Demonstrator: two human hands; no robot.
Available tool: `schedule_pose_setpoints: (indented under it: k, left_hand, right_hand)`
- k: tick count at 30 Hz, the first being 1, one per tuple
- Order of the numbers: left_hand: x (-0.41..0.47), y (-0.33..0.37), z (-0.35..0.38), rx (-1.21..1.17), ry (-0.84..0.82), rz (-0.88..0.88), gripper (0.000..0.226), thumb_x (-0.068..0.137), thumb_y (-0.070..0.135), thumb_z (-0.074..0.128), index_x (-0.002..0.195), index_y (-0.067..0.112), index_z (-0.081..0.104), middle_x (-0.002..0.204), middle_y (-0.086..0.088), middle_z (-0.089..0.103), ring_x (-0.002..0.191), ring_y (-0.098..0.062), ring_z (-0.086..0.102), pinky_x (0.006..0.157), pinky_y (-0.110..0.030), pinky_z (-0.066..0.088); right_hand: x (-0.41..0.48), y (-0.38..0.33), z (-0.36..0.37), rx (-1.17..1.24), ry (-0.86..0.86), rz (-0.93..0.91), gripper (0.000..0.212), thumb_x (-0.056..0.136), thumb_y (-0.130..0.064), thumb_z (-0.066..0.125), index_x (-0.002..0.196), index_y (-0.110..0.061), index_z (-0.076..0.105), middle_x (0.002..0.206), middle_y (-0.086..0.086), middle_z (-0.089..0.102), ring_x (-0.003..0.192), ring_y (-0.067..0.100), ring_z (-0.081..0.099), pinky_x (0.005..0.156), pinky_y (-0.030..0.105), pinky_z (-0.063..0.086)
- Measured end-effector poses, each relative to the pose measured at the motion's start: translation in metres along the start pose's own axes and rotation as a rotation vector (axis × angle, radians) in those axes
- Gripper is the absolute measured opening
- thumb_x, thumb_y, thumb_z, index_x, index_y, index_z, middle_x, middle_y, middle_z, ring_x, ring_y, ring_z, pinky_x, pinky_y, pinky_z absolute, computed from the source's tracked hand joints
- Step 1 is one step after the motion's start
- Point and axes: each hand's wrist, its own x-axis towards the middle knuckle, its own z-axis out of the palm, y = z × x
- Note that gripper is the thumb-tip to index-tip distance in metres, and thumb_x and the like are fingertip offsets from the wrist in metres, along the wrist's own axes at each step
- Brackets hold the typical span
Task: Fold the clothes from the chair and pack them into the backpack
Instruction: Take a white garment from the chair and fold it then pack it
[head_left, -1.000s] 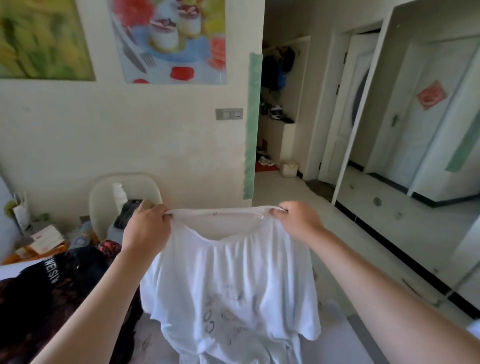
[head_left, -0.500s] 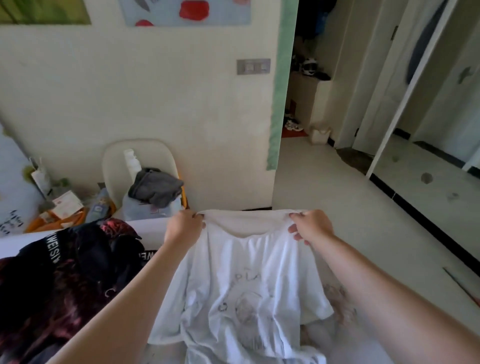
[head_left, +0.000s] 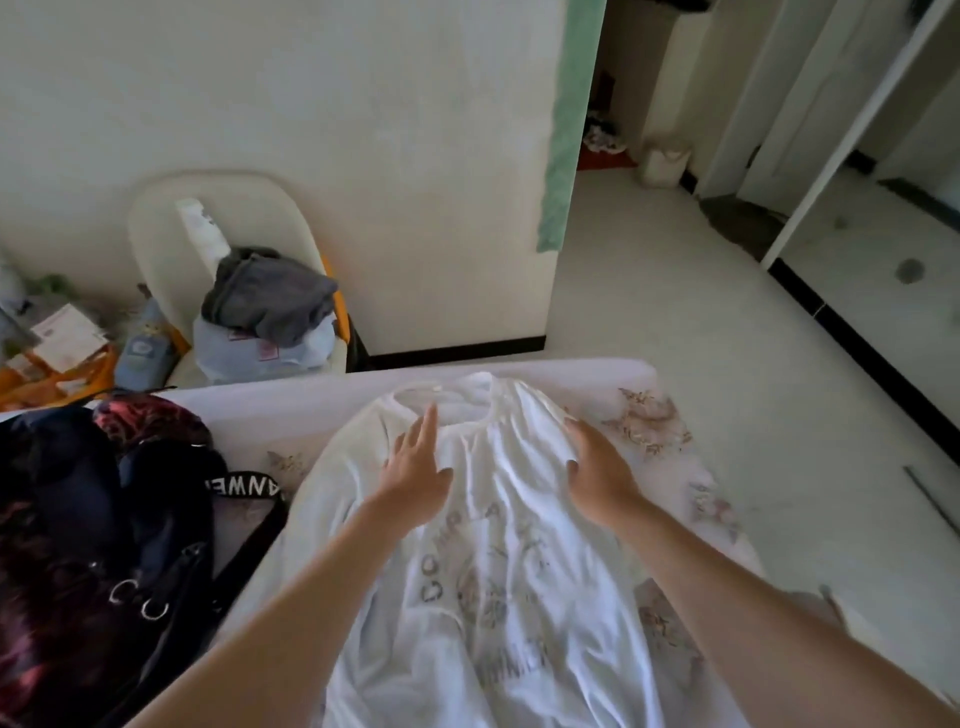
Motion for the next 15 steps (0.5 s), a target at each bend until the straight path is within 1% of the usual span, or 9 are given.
schedule_pose_setpoints:
  k: [2, 3, 5, 7, 9, 11, 12, 13, 15]
  left_hand:
    - [-0.002, 0.003, 0.030, 0.074, -0.035, 0.117, 0.076, 0.099, 0.025, 0.051, 0.157, 0.032, 0.003, 0.164, 0.006, 0.009, 0.150, -0.017, 0.008, 0.121, -0.043, 0.018]
    - [-0.002, 0.005, 0.043, 0.116, -0.063, 0.166, 0.070, 0.100, 0.029, 0.049, 0.157, 0.033, 0.009, 0.165, 0.006, 0.008, 0.151, -0.016, 0.006, 0.121, -0.042, 0.015]
    - [-0.001, 0.011, 0.069, 0.218, -0.121, 0.252, 0.063, 0.101, 0.040, 0.045, 0.156, 0.035, 0.015, 0.165, 0.006, 0.005, 0.151, -0.016, 0.001, 0.121, -0.040, 0.010]
    - [0.000, 0.013, 0.088, 0.339, -0.188, 0.313, 0.065, 0.100, 0.050, 0.041, 0.156, 0.037, 0.011, 0.165, 0.005, -0.005, 0.152, -0.019, -0.005, 0.121, -0.041, 0.004]
    - [0.002, 0.011, 0.100, 0.436, -0.241, 0.328, 0.072, 0.098, 0.057, 0.039, 0.156, 0.038, 0.002, 0.164, 0.004, -0.016, 0.151, -0.023, -0.015, 0.122, -0.044, -0.002]
    - [0.005, 0.010, 0.105, 0.481, -0.241, 0.318, 0.073, 0.098, 0.057, 0.037, 0.156, 0.037, -0.002, 0.163, 0.004, -0.021, 0.149, -0.024, -0.020, 0.121, -0.046, -0.005]
    - [0.007, 0.009, 0.105, 0.479, -0.214, 0.315, 0.071, 0.098, 0.056, 0.036, 0.156, 0.037, 0.000, 0.163, 0.004, -0.019, 0.150, -0.023, -0.018, 0.122, -0.045, -0.004]
    - [0.010, 0.009, 0.105, 0.462, -0.174, 0.318, 0.068, 0.099, 0.054, 0.037, 0.156, 0.036, 0.005, 0.164, 0.005, -0.012, 0.151, -0.022, -0.012, 0.122, -0.043, 0.000]
    - [0.018, 0.011, 0.102, 0.390, -0.064, 0.347, 0.060, 0.098, 0.047, 0.041, 0.153, 0.034, 0.021, 0.163, 0.006, 0.011, 0.150, -0.018, 0.007, 0.120, -0.039, 0.012]
  right_hand:
    - [-0.006, 0.026, 0.009, -0.166, 0.023, 0.152, 0.054, 0.098, -0.011, 0.044, 0.150, -0.020, 0.034, 0.152, 0.006, 0.039, 0.137, 0.028, 0.040, 0.109, 0.045, 0.040]
    - [-0.011, 0.037, 0.011, -0.259, 0.027, 0.228, 0.049, 0.098, -0.015, 0.045, 0.146, -0.018, 0.037, 0.145, 0.008, 0.043, 0.130, 0.029, 0.044, 0.103, 0.044, 0.043]
    - [-0.019, 0.056, 0.014, -0.430, 0.053, 0.345, 0.040, 0.099, -0.034, 0.048, 0.136, -0.017, 0.045, 0.133, 0.009, 0.049, 0.119, 0.028, 0.048, 0.092, 0.040, 0.044]
    - [-0.021, 0.068, 0.017, -0.438, 0.134, 0.321, 0.033, 0.097, -0.042, 0.053, 0.119, -0.019, 0.058, 0.118, 0.008, 0.055, 0.109, 0.027, 0.050, 0.086, 0.038, 0.042]
    - [-0.018, 0.071, 0.014, -0.256, 0.244, 0.221, 0.020, 0.096, -0.030, 0.057, 0.105, -0.014, 0.064, 0.103, 0.011, 0.063, 0.099, 0.032, 0.056, 0.075, 0.036, 0.039]
    - [-0.005, 0.073, -0.001, -0.096, 0.332, 0.198, 0.014, 0.099, -0.019, 0.054, 0.106, -0.009, 0.060, 0.094, 0.016, 0.068, 0.088, 0.037, 0.063, 0.064, 0.035, 0.033]
    - [0.002, 0.077, -0.011, -0.111, 0.355, 0.202, 0.013, 0.101, -0.017, 0.051, 0.109, -0.008, 0.057, 0.091, 0.016, 0.069, 0.085, 0.038, 0.064, 0.062, 0.035, 0.031]
    - [0.011, 0.081, -0.022, -0.202, 0.384, 0.194, 0.012, 0.101, -0.014, 0.050, 0.110, -0.009, 0.055, 0.089, 0.015, 0.069, 0.082, 0.037, 0.064, 0.060, 0.034, 0.032]
    - [0.026, 0.090, -0.037, -0.481, 0.447, 0.175, 0.014, 0.096, -0.012, 0.058, 0.109, -0.010, 0.056, 0.086, 0.013, 0.066, 0.077, 0.034, 0.063, 0.061, 0.033, 0.039]
